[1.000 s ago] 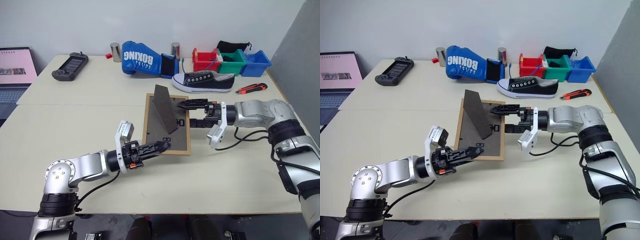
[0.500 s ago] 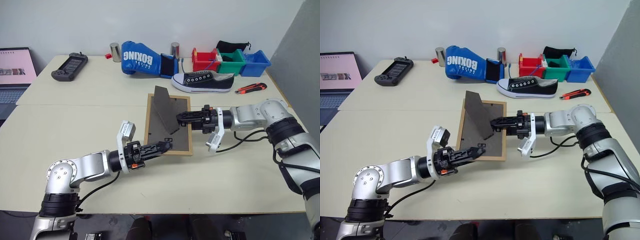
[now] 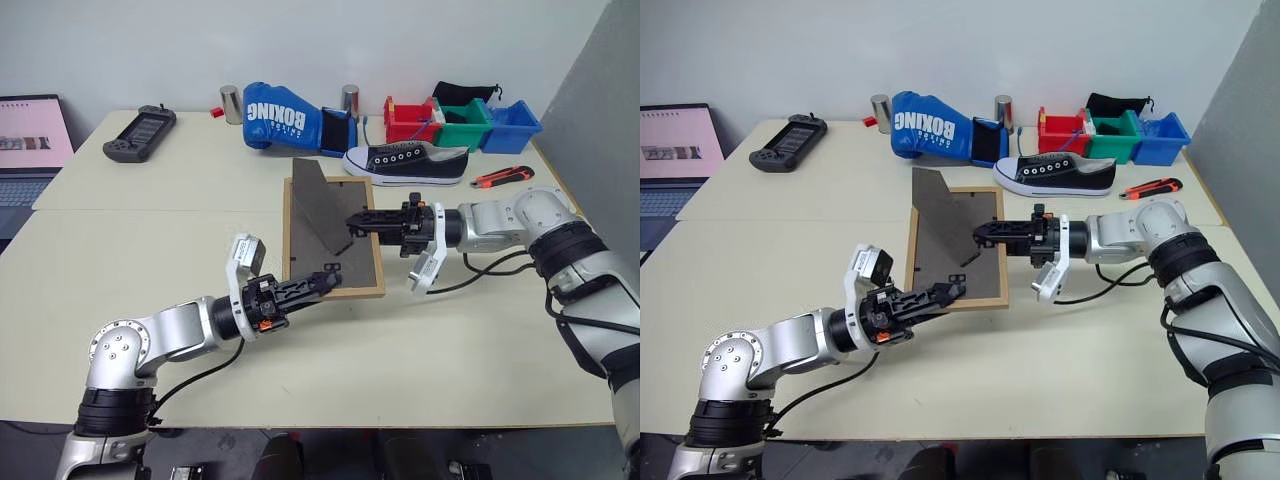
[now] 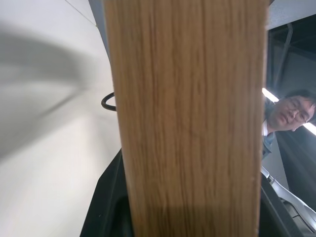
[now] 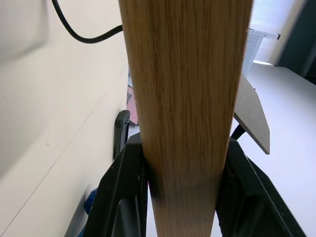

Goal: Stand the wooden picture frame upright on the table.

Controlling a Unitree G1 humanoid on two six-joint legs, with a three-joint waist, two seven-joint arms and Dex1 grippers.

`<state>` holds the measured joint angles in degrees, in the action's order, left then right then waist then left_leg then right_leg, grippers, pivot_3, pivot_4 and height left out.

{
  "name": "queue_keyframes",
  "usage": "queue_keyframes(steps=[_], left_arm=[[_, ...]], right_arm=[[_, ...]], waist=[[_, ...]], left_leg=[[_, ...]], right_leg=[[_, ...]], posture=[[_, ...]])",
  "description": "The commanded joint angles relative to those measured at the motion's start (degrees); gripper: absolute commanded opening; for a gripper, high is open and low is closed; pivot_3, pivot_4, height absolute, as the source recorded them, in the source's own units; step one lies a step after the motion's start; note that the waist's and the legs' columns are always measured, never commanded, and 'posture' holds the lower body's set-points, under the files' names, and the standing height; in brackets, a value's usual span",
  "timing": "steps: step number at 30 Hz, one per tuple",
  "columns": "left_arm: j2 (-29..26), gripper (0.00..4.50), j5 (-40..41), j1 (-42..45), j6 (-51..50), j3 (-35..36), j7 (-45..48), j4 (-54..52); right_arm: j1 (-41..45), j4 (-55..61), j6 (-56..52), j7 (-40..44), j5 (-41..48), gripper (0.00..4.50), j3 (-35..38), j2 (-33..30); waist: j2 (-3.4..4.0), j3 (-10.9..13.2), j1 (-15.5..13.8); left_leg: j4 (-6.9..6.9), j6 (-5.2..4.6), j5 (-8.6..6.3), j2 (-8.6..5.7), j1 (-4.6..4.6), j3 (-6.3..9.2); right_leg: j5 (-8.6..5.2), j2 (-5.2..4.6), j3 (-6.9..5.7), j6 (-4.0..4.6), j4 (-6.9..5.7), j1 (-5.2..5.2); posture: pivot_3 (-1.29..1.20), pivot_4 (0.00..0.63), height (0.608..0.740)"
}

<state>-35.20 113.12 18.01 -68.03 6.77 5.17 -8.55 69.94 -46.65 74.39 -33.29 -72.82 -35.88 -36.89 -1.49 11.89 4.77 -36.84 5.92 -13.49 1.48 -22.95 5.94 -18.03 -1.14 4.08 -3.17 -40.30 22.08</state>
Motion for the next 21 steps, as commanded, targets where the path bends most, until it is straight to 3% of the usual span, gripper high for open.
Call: queue_keyframes(steps=[1, 7, 9, 11, 14, 18, 21], left_arm=[[-4.12, 2.59, -0.12, 0.37, -0.81, 0.72, 2.54, -2.49], [-11.53, 3.97, -2.1, 3.54, -2.03, 1.14, 7.77, -3.11], [-15.9, 4.4, -8.92, 5.2, -2.99, 3.08, 11.56, -3.25], [-22.09, 4.46, -18.8, 4.14, -2.06, 5.67, 18.54, -7.05], [-26.89, 4.46, -28.35, 2.61, 2.37, 8.82, 25.56, -8.87], [-28.44, 4.46, -43.02, 0.23, 10.9, 11.3, 26.17, -11.25], [-25.31, 4.46, -46.47, -2.17, 13.46, 13.53, 23.05, -14.01]], right_arm=[[0.69, 0.52, 2.45, -0.43, 4.44, 1.33, 1.09, -1.35], [0.18, -3.13, 3.38, 2.68, 8.14, 1.33, 1.4, -1.36], [0.24, -8.92, 4.45, 6.06, 12.2, 1.33, 1.86, -0.84], [0.33, -15.02, 6.24, 10.85, 18.33, 1.33, 2.78, 0.42], [0.62, -22.44, 7.81, 20.34, 27.79, 1.33, 4.49, 3.03], [-1.86, -27.92, 1.2, 48.24, 51.25, 1.33, 13.34, 10.56], [-7.02, -15.32, -22.73, 80.0, 77.24, 1.33, 21.47, 17.25]], waist=[[0.01, 0.0, -0.01], [0.0, 0.0, -0.01], [-0.02, -0.01, 0.02], [-0.02, -0.01, 0.23], [0.0, 0.0, 0.56], [-0.01, 0.0, 1.21], [0.0, 0.0, 1.3]], left_leg=[[0.01, 0.0, 0.0, -0.02, 0.02, -0.03], [0.0, -0.02, -0.01, -0.03, 0.01, -0.01], [-0.01, -0.02, -0.01, -0.01, 0.0, 0.03], [0.0, -0.03, -0.01, -0.02, 0.01, 0.02], [0.06, -0.04, -0.01, 0.01, 0.02, -0.05], [0.16, -0.04, -0.01, 0.11, 0.05, -0.1], [0.15, -0.04, -0.01, 0.2, 0.07, -0.04]], right_leg=[[0.0, -0.01, 0.03, 0.0, -0.03, 0.0], [0.0, -0.01, 0.03, 0.0, -0.03, 0.0], [0.0, 0.01, -0.01, 0.0, -0.04, 0.0], [-0.01, 0.03, 0.0, 0.01, -0.03, -0.01], [-0.02, 0.02, 0.02, 0.03, 0.01, -0.01], [-0.02, 0.03, 0.0, 0.06, 0.06, -0.03], [0.01, 0.04, -0.06, 0.1, 0.09, -0.12]], posture=[[0.0, 0.15, 0.74], [0.0, 0.15, 0.74], [0.0, 0.15, 0.74], [0.0, 0.15, 0.74], [0.0, 0.15, 0.74], [0.0, 0.15, 0.74], [0.0, 0.15, 0.74]])
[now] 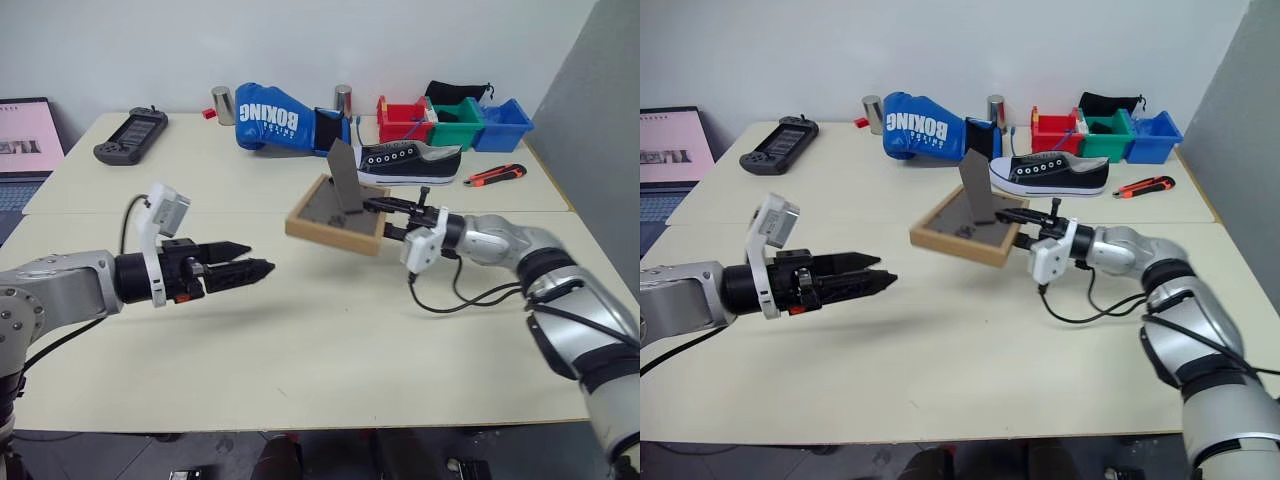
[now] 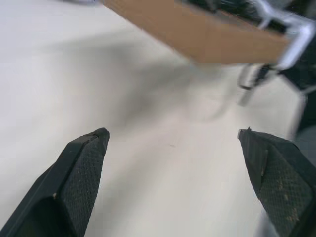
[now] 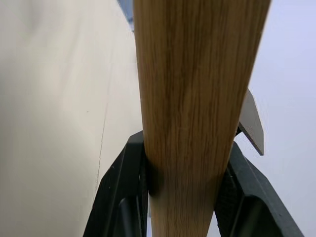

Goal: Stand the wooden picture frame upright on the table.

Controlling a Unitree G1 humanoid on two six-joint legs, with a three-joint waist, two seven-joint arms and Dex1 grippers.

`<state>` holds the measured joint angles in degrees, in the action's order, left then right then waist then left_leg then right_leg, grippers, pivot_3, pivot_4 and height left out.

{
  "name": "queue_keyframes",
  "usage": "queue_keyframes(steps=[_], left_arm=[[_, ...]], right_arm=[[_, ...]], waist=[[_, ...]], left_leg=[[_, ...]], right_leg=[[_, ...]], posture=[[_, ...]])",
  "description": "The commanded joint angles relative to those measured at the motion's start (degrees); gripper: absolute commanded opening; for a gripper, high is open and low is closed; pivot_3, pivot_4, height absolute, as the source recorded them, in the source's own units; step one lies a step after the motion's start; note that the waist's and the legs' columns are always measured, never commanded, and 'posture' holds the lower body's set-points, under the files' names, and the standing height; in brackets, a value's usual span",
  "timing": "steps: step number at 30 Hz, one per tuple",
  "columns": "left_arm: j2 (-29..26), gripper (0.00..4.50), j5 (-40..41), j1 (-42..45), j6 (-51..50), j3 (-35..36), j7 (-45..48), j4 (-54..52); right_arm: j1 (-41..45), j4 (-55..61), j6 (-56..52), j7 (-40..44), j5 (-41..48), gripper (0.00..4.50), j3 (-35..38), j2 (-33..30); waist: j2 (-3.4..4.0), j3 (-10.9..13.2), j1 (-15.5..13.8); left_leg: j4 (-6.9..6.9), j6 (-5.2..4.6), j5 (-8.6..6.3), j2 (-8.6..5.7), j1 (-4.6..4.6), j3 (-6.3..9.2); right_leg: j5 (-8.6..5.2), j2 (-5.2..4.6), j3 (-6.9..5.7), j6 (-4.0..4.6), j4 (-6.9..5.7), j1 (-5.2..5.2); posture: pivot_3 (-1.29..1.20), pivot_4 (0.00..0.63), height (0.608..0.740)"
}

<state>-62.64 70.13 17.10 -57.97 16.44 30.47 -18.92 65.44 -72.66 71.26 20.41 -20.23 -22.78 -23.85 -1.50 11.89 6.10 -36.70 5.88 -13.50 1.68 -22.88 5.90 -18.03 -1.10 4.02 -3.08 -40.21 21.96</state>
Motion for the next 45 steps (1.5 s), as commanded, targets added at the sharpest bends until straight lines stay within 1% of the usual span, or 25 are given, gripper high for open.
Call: queue_keyframes(steps=[1, 3, 4, 7, 10, 12, 16, 19, 21, 25, 29, 30, 31, 34, 36, 37, 39, 41, 42, 45], left_arm=[[3.8, 4.46, -2.63, -1.74, 3.56, 5.07, -3.69, -4.15], [6.24, 4.46, -1.89, -2.67, 3.62, 6.79, -5.62, -5.34], [7.36, 4.46, -2.0, -3.51, 3.8, 7.55, -6.52, -6.23], [9.54, 4.46, -2.61, -4.84, 4.08, 8.86, -8.61, -8.0], [11.42, 4.46, -5.15, -6.06, 4.69, 8.67, -11.49, -9.27], [13.06, 4.46, -4.3, -6.91, 4.64, 8.57, -13.2, -11.11], [13.75, 4.46, -4.3, -7.89, 4.04, 8.0, -13.73, -13.3], [13.48, 4.46, -5.67, -9.09, 4.27, 7.35, -12.51, -14.19], [13.61, 4.46, -6.71, -9.49, 4.47, 7.14, -12.45, -14.13], [12.97, 4.46, -8.76, -10.44, 4.37, 6.03, -10.69, -14.54], [13.32, 4.46, -10.28, -10.03, 4.71, 5.46, -9.41, -13.89], [13.39, 4.5, -10.53, -9.89, 4.71, 5.36, -9.12, -13.79], [13.48, 4.5, -10.81, -9.75, 4.75, 5.28, -8.83, -13.69], [13.75, 4.5, -11.33, -8.98, 4.73, 5.03, -8.26, -13.13], [13.71, 4.5, -11.86, -8.54, 4.71, 4.78, -7.75, -12.78], [13.62, 4.5, -12.29, -8.56, 4.75, 4.64, -7.38, -12.6], [13.45, 4.5, -12.97, -8.6, 4.86, 4.24, -6.5, -12.36], [13.48, 4.5, -13.59, -8.57, 4.98, 4.17, -5.8, -12.06], [13.46, 4.5, -13.85, -8.53, 5.0, 4.21, -5.43, -11.89], [12.95, 4.5, -14.97, -8.03, 5.28, 4.0, -3.52, -10.64]], right_arm=[[-3.63, 15.18, -28.66, 33.08, 30.59, 1.33, 10.39, 5.84], [-4.72, 21.19, -40.26, 38.98, 36.52, 1.33, 12.89, 7.7], [-4.8, 23.1, -47.62, 40.45, 38.72, 1.33, 13.94, 8.68], [-5.34, 27.61, -63.53, 42.89, 43.21, 1.33, 16.12, 10.45], [-5.51, 28.92, -71.26, 43.74, 44.54, 1.33, 17.68, 12.18], [-5.25, 28.28, -75.54, 45.76, 45.18, 1.33, 18.12, 13.4], [-5.43, 26.6, -79.93, 49.95, 43.97, 1.33, 17.83, 14.15], [-6.18, 21.55, -79.33, 52.36, 40.69, 1.33, 16.55, 14.17], [-6.67, 18.56, -76.45, 51.83, 38.59, 1.33, 16.53, 14.55], [-8.19, 15.87, -76.58, 53.53, 35.87, 1.33, 15.75, 14.98], [-8.56, 14.44, -75.69, 52.01, 34.09, 1.33, 16.22, 14.77], [-8.51, 14.48, -76.23, 52.35, 34.04, 1.99, 16.3, 14.61], [-8.49, 14.58, -76.54, 52.44, 34.03, 2.07, 16.54, 14.53], [-8.56, 15.18, -77.4, 52.02, 34.06, 2.72, 17.81, 14.18], [-9.73, 16.77, -76.96, 51.95, 32.84, 3.1, 17.09, 12.89], [-10.74, 18.31, -77.76, 52.5, 32.82, 3.42, 16.96, 12.01], [-12.63, 21.38, -78.94, 52.87, 32.55, 3.88, 17.02, 10.19], [-15.62, 27.05, -81.51, 53.42, 32.91, 4.36, 17.3, 7.0], [-17.2, 30.14, -82.61, 53.23, 32.81, 4.45, 17.31, 5.22], [-22.25, 40.54, -86.71, 51.87, 32.15, 4.45, 17.39, -0.81]], waist=[[0.02, 0.01, -0.13], [0.05, 0.03, -0.7], [0.06, 0.03, -0.97], [0.07, 0.04, -1.41], [0.07, 0.04, -1.71], [0.07, 0.04, -1.68], [0.07, 0.04, -1.64], [0.06, 0.04, -1.62], [0.06, 0.04, -1.59], [0.06, 0.03, -1.38], [0.05, 0.02, -1.35], [0.05, 0.02, -1.35], [0.04, 0.02, -1.36], [0.05, 0.02, -1.35], [0.05, 0.02, -1.36], [0.05, 0.02, -1.4], [0.05, 0.02, -1.48], [0.05, 0.02, -1.52], [0.05, 0.02, -1.51], [0.06, 0.03, -1.71]], left_leg=[[-0.01, -0.01, 0.0, 0.01, -0.02, 0.07], [-0.04, -0.16, -0.1, -0.01, -0.04, 0.16], [-0.04, -0.18, -0.11, -0.02, -0.07, 0.2], [-0.02, -0.19, -0.11, -0.05, -0.07, 0.22], [-0.03, -0.19, -0.11, -0.08, -0.06, 0.23], [-0.03, -0.19, -0.11, -0.08, -0.07, 0.19], [-0.03, -0.19, -0.11, -0.06, -0.11, 0.15], [-0.03, -0.19, -0.12, -0.07, -0.1, 0.12], [-0.02, -0.19, -0.12, -0.07, -0.09, 0.11], [-0.02, -0.19, -0.12, -0.06, -0.09, 0.06], [-0.01, -0.19, -0.11, -0.04, -0.04, 0.06], [-0.02, -0.19, -0.11, -0.04, -0.05, 0.07], [-0.02, -0.19, -0.11, -0.04, -0.04, 0.07], [-0.02, -0.19, -0.11, -0.04, -0.06, 0.06], [-0.02, -0.19, -0.11, -0.04, -0.06, 0.06], [-0.02, -0.19, -0.11, -0.04, -0.06, 0.06], [-0.02, -0.19, -0.12, -0.04, -0.07, 0.07], [-0.02, -0.19, -0.12, -0.06, -0.08, 0.07], [-0.02, -0.19, -0.12, -0.06, -0.08, 0.08], [-0.01, -0.19, -0.12, -0.08, -0.12, 0.09]], right_leg=[[0.01, -0.01, -0.04, 0.0, 0.0, -0.03], [0.01, -0.06, -0.11, 0.01, -0.07, -0.03], [0.01, -0.05, -0.15, 0.01, -0.07, 0.0], [0.01, -0.05, -0.17, 0.01, -0.12, 0.06], [0.0, -0.03, -0.21, 0.02, -0.16, 0.07], [0.0, -0.01, -0.19, 0.02, -0.15, 0.09], [0.0, 0.01, -0.17, 0.02, -0.17, 0.17], [0.0, 0.01, -0.15, 0.02, -0.17, 0.17], [0.0, 0.01, -0.14, 0.02, -0.16, 0.17], [0.0, 0.02, -0.1, 0.02, -0.16, 0.19], [0.0, 0.04, -0.11, 0.01, -0.16, 0.15], [0.0, 0.04, -0.11, 0.01, -0.16, 0.15], [0.0, 0.04, -0.11, 0.01, -0.16, 0.14], [0.0, 0.04, -0.1, 0.01, -0.15, 0.15], [0.0, 0.04, -0.1, 0.01, -0.15, 0.15], [0.0, 0.04, -0.1, 0.01, -0.15, 0.15], [0.0, 0.04, -0.1, 0.01, -0.15, 0.14], [0.0, 0.04, -0.11, 0.01, -0.13, 0.14], [0.0, 0.03, -0.1, 0.01, -0.12, 0.13], [0.0, 0.02, -0.1, 0.01, -0.08, 0.14]], posture=[[0.0, 0.15, 0.74], [0.0, 0.15, 0.74], [0.0, 0.15, 0.74], [0.0, 0.15, 0.74], [0.0, 0.15, 0.74], [0.0, 0.15, 0.74], [0.0, 0.15, 0.74], [0.0, 0.15, 0.74], [0.0, 0.15, 0.74], [0.0, 0.15, 0.74], [0.0, 0.15, 0.74], [0.0, 0.15, 0.74], [0.0, 0.15, 0.74], [0.0, 0.15, 0.74], [0.0, 0.15, 0.74], [0.0, 0.15, 0.74], [0.0, 0.15, 0.74], [0.0, 0.15, 0.74], [0.0, 0.15, 0.74], [0.0, 0.15, 0.74]])
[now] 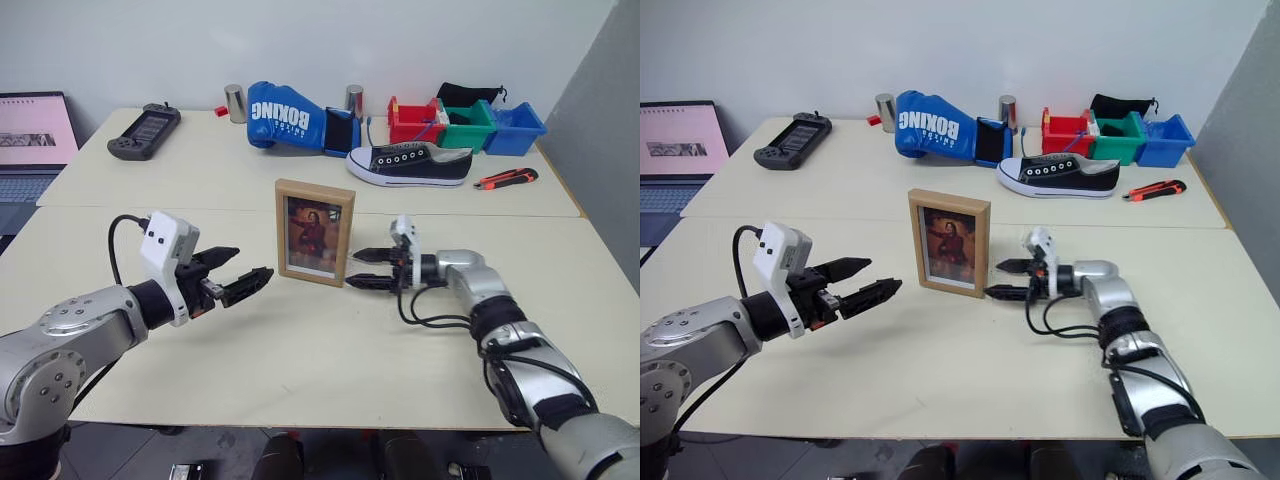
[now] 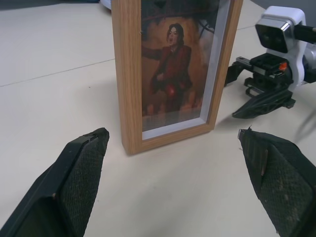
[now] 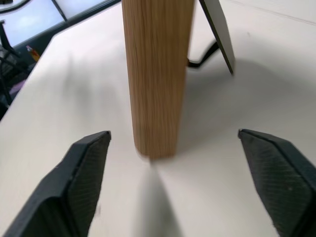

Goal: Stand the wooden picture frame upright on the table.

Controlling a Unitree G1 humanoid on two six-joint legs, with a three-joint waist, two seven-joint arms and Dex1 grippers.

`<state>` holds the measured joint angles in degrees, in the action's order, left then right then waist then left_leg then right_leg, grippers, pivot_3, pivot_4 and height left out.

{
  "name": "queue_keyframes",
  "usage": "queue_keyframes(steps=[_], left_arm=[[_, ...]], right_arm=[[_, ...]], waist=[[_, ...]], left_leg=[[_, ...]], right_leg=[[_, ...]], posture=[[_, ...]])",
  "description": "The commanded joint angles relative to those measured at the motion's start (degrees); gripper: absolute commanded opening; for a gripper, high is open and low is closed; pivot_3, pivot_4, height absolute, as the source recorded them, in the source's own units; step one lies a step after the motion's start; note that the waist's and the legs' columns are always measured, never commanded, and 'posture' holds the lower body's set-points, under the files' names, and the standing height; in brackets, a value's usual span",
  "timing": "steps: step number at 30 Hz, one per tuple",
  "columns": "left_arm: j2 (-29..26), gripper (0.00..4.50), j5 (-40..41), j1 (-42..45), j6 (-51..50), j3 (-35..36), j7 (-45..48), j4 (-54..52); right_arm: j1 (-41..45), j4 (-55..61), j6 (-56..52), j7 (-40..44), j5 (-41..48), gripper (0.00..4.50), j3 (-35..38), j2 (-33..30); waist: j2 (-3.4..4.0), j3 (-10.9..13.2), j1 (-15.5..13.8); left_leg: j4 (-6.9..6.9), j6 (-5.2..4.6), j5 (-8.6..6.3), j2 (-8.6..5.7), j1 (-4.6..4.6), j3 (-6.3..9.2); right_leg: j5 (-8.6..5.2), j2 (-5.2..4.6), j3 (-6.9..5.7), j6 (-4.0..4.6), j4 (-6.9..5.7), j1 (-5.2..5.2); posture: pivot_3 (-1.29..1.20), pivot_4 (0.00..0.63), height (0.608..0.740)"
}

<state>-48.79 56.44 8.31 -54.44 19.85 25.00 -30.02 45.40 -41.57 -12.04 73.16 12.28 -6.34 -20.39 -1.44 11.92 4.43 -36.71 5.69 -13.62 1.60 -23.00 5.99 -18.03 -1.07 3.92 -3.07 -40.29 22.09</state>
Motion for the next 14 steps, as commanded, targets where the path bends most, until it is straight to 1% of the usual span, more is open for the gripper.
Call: queue_keyframes(steps=[1, 4, 6, 8, 11, 14], left_arm=[[-1.49, 4.5, -1.79, 0.97, 1.66, 0.49, 2.94, 1.13], [-3.02, 4.5, -2.55, 1.78, 1.6, 0.87, 5.96, 3.09], [-5.43, 4.5, -3.89, 3.27, 2.04, 1.04, 9.03, 6.02], [-8.04, 4.5, -5.46, 5.23, 2.95, 0.77, 12.7, 9.24], [-10.05, 4.5, -5.47, 8.81, 2.95, 0.55, 16.9, 13.62], [-11.41, 4.5, -7.22, 10.92, 4.02, -0.79, 20.05, 15.83]], right_arm=[[-3.94, 13.44, -4.42, -1.67, -0.81, 4.45, 1.07, -6.59], [-6.96, 24.98, -13.09, -2.84, 0.8, 4.45, 1.95, -12.51], [-6.73, 35.26, -23.41, -4.94, 4.14, 4.45, 4.17, -16.15], [-5.47, 44.69, -32.82, -6.92, 7.98, 4.45, 6.16, -18.53], [-3.91, 53.34, -43.51, -11.17, 12.84, 4.45, 8.24, -18.79], [-3.64, 56.98, -47.92, -15.3, 14.66, 4.45, 9.11, -17.88]], waist=[[0.0, 0.0, -0.05], [0.01, 0.01, 0.17], [0.05, 0.03, 0.38], [0.13, 0.09, 0.42], [0.12, 0.08, 0.39], [0.09, 0.05, 0.27]], left_leg=[[0.0, 0.0, 0.0, 0.0, 0.0, -0.02], [0.0, 0.0, 0.0, 0.02, 0.01, -0.02], [0.03, -0.01, 0.0, 0.06, 0.03, -0.04], [0.04, -0.01, 0.0, 0.06, 0.04, -0.05], [0.07, -0.02, 0.0, 0.08, 0.02, -0.02], [0.09, -0.03, -0.01, 0.08, 0.03, 0.02]], right_leg=[[0.0, 0.0, 0.01, 0.0, 0.0, 0.0], [0.0, 0.01, 0.02, -0.01, 0.01, 0.02], [-0.01, 0.04, 0.04, 0.0, 0.0, 0.04], [-0.01, 0.08, 0.07, 0.0, -0.02, 0.09], [-0.04, 0.12, 0.06, 0.04, -0.05, 0.13], [-0.04, 0.12, 0.02, 0.04, 0.03, 0.06]], posture=[[0.0, 0.15, 0.74], [0.0, 0.15, 0.74], [0.0, 0.15, 0.74], [0.0, 0.15, 0.74], [0.0, 0.15, 0.74], [0.0, 0.15, 0.74]])
